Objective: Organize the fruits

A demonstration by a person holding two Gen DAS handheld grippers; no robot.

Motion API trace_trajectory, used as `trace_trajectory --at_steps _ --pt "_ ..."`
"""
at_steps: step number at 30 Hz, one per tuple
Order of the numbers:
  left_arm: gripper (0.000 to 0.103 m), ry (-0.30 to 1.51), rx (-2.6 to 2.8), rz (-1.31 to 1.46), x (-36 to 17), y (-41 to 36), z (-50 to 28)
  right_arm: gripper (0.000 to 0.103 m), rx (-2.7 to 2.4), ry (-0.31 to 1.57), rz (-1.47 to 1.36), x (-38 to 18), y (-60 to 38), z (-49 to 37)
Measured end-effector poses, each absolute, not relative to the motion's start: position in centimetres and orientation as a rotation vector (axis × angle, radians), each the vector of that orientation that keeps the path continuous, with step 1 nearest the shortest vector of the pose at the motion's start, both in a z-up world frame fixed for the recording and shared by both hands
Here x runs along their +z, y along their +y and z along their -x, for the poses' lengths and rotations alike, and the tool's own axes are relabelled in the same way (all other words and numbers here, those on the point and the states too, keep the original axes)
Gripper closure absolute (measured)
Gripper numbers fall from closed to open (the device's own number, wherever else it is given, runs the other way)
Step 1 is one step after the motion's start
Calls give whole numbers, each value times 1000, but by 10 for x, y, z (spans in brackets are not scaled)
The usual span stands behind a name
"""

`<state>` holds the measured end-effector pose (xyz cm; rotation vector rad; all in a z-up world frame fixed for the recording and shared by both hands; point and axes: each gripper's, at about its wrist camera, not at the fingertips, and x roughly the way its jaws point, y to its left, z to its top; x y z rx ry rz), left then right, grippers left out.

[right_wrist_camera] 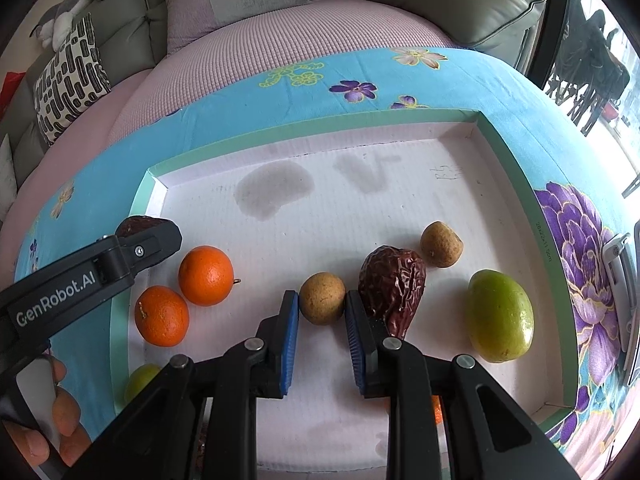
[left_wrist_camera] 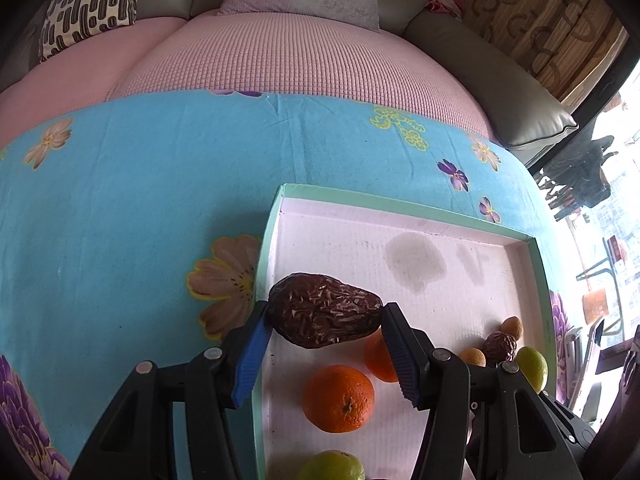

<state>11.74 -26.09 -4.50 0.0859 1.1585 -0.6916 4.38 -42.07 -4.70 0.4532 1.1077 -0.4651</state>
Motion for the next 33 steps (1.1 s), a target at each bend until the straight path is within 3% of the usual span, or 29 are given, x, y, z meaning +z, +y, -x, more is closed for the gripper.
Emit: trace_trajectory --at_steps 14,19,24,29,33 --pt "43 1180 -724 5 -35 -230 -105 78 -463 1117 -447 -49 -420 -43" --pt "31 1101 -629 -15 -20 -191 -99 78 -467 1128 -434 -51 -418 -44" --pt "3 994 -437 -93 -17 -142 -97 78 -460 1128 -428 -49 -414 -44" --pt "1 954 -325 -157 -23 -100 -88 72 -459 1120 -397 -43 -405 -41" --pt "0 949 -278 -161 -22 -80 -83 59 -455 1111 -379 -39 -393 -34"
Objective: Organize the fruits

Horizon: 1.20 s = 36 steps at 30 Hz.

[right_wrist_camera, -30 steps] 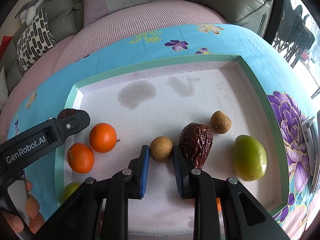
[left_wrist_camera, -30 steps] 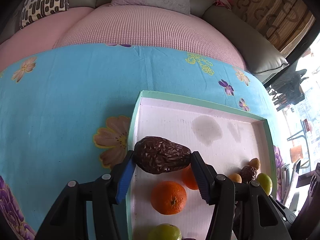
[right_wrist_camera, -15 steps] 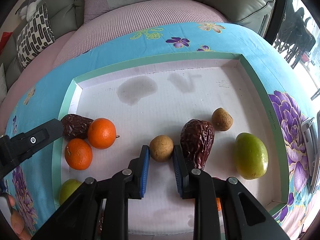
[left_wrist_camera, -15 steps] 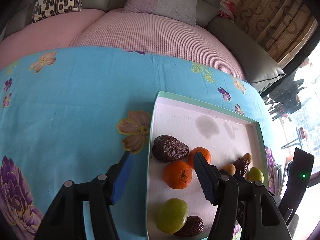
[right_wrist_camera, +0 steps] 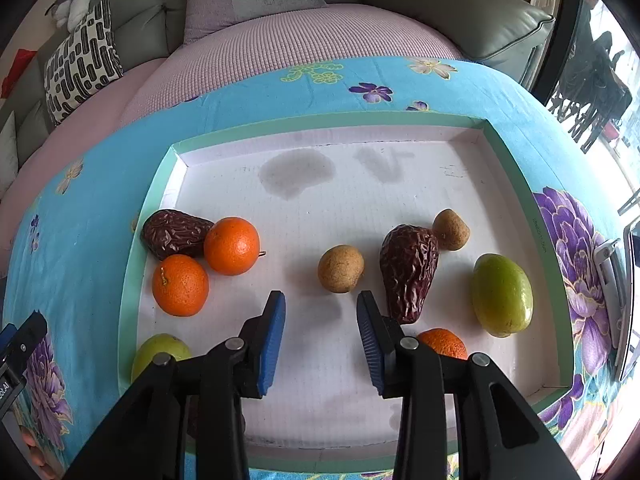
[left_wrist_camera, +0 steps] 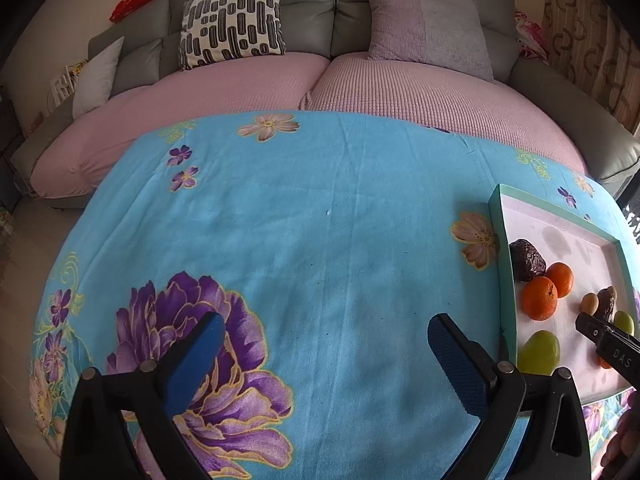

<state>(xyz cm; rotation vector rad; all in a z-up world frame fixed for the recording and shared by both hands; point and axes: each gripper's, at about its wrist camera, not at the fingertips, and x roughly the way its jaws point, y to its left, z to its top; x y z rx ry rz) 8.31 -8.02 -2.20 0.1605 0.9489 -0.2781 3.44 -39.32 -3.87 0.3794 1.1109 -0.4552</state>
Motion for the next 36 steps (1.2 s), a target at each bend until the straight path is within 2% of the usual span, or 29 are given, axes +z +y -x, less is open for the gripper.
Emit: trace_trajectory --at_steps 1,2,11,12,13,14,22,36 --pt "0 941 -270 -165 -21 -77 -81 51 -456 1110 -372 -38 -390 -32" --pt "0 934 -258 -175 -19 -75 -78 49 -457 1109 -363 -37 -385 -30" --pt "0 885 -103 -288 -18 -52 -50 35 -454 1054 -346 -24 -352 -6" --pt "0 888 -87 -291 -19 -49 -49 29 -451 1054 -339 -23 -347 -3" --pt "0 894 -77 -292 -20 -46 -47 18 -445 1053 -333 -23 -343 -1" --pt "0 898 -77 -289 -20 -43 -46 15 -436 1053 -327 -23 -338 2" --pt "0 914 -82 -298 -21 -35 -38 14 -412 1053 -250 -23 -305 15" --pt "0 1030 -126 -335 -39 -43 -45 14 -400 1059 -216 -20 -303 11"
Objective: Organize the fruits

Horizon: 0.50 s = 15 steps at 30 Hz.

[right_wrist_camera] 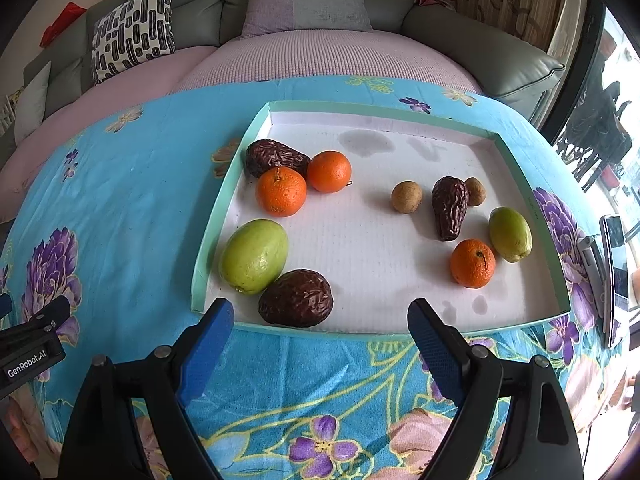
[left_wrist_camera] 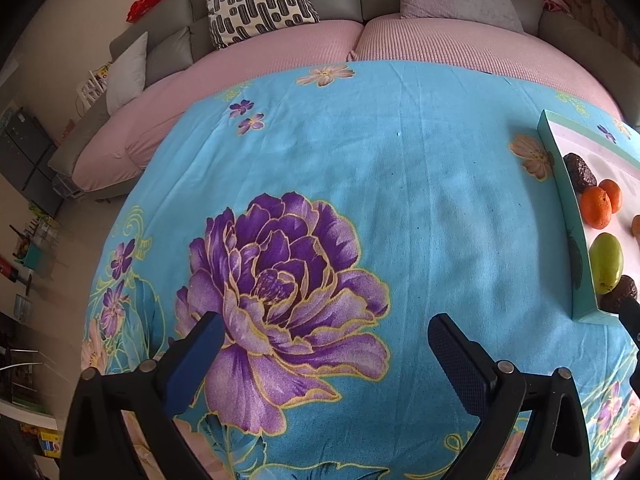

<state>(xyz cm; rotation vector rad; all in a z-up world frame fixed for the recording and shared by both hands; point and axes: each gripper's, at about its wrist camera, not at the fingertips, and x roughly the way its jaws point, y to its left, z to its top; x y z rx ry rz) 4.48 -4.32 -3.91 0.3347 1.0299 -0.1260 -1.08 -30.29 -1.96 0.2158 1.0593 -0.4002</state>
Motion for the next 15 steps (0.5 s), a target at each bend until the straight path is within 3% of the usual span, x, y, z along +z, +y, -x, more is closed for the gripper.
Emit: trace_trajectory --at_steps 15 --pt "0 1026 -145 -339 -37 -45 -42 14 -408 1071 -197 -20 -302 12"
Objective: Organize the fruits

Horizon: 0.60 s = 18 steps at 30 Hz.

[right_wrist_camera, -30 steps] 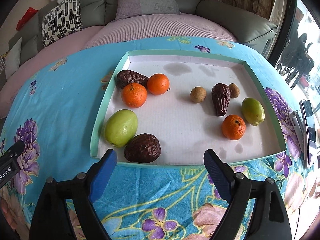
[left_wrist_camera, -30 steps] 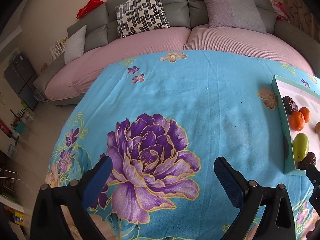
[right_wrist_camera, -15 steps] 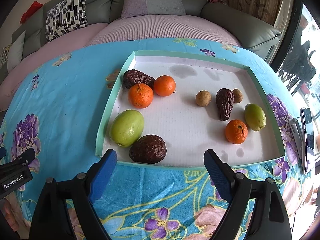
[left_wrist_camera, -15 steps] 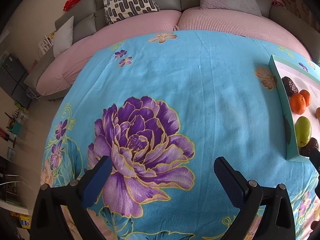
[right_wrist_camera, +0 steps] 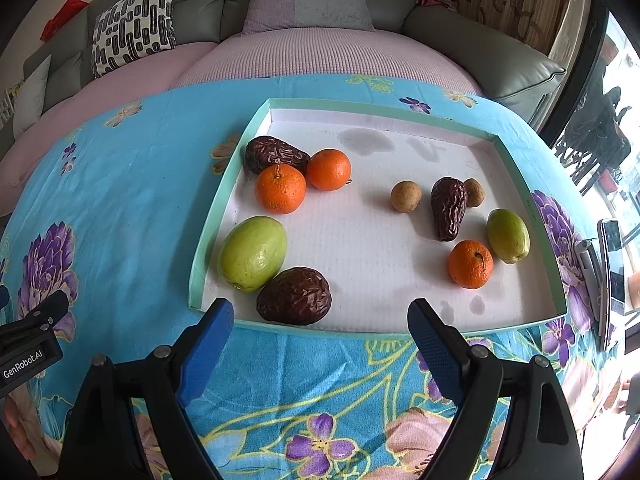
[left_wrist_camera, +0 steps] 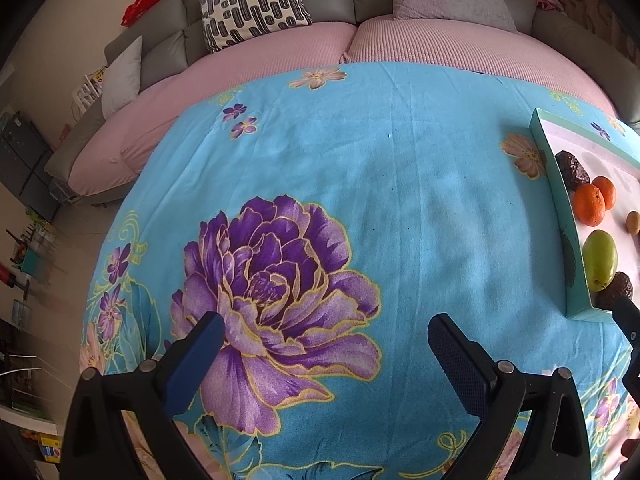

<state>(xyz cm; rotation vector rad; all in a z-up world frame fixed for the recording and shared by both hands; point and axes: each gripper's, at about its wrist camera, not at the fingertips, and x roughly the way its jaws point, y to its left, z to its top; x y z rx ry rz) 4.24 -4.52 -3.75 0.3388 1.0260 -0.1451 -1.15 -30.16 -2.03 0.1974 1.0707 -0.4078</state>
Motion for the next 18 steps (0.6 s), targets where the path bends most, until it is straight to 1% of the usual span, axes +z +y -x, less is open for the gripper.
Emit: trace_trajectory --at_steps 18 --pt "0 1029 -157 -343 -38 -46 -42 14 -408 1077 -194 -22 -300 12"
